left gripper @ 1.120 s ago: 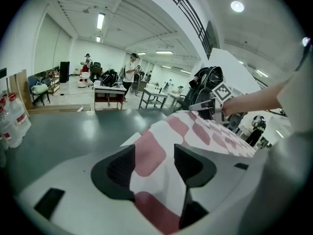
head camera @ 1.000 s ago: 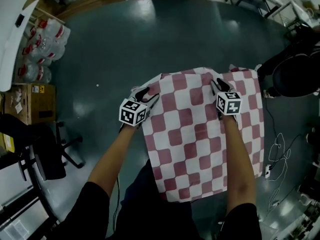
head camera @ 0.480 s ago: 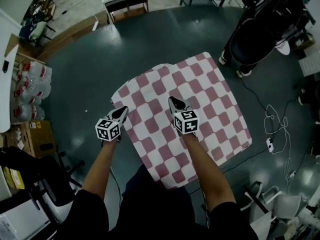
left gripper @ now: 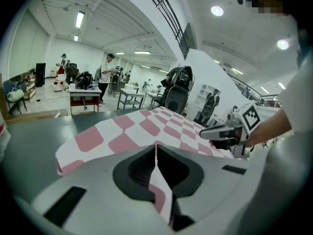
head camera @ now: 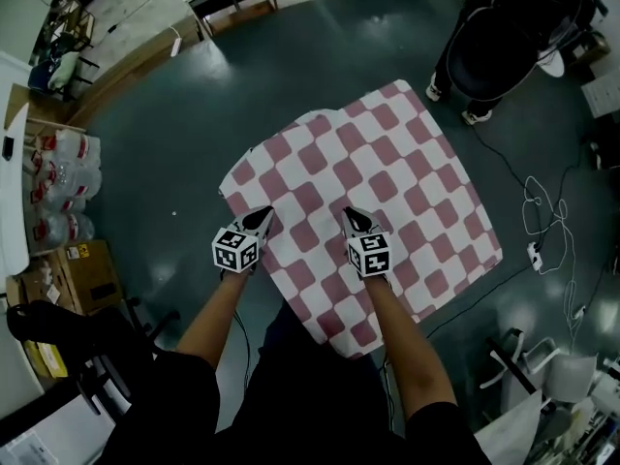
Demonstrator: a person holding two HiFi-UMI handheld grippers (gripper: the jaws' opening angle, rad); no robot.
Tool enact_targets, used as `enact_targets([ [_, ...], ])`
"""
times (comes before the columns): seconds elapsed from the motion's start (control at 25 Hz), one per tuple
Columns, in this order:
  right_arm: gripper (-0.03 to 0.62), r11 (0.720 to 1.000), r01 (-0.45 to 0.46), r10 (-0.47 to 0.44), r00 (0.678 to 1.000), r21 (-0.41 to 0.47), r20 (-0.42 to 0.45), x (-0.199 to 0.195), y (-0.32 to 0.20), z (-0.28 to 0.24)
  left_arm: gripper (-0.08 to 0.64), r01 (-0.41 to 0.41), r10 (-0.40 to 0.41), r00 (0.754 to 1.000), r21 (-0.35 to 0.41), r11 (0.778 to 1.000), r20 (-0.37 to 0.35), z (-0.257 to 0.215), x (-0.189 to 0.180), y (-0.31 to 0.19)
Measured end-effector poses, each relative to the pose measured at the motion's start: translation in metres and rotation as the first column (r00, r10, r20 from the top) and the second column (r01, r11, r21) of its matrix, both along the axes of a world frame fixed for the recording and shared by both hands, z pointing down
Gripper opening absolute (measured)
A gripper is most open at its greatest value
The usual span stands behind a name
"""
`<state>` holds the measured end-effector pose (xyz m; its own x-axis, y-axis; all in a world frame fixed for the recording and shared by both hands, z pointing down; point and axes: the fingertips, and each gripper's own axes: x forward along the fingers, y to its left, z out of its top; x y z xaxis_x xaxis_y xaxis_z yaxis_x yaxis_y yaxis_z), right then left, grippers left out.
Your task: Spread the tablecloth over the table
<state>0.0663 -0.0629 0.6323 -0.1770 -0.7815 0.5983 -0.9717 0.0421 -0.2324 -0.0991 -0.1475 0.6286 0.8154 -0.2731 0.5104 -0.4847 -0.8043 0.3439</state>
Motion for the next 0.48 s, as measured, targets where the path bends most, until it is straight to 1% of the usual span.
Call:
enact_targets([
  [0.16, 0.032, 1.0, 0.005, -0.005, 1.0, -0.011, 0.005, -0.004, -0.043, 0.008, 0.025, 0.007, -0.007, 1.0, 0.01, 1.0, -0.011, 0.0, 0.011, -0.035],
  [0.24, 0.032, 0.999, 0.041, -0.041, 0.999, -0.013, -0.005, -0.009, -0.071, 0.013, 0.025, 0.004, -0.004, 1.0, 0.024, 1.0, -0.011, 0.002, 0.015, -0.053],
  [0.32, 0.034, 0.995, 0.094, -0.094, 0.995, -0.016, -0.045, -0.012, -0.1, 0.018, 0.025, 0.017, -0.017, 1.0, 0.039, 0.999, -0.004, 0.008, 0.014, -0.073],
  [0.4, 0.034, 0.991, 0.131, -0.132, 0.989, -0.025, -0.073, -0.009, -0.128, 0.024, 0.025, 0.038, -0.038, 0.999, 0.027, 0.999, 0.0, 0.02, 0.011, -0.091],
  [0.48, 0.034, 0.986, 0.16, -0.162, 0.986, -0.056, -0.041, -0.008, -0.152, 0.036, 0.025, 0.049, -0.049, 0.999, -0.002, 0.999, 0.008, 0.035, 0.009, -0.104],
])
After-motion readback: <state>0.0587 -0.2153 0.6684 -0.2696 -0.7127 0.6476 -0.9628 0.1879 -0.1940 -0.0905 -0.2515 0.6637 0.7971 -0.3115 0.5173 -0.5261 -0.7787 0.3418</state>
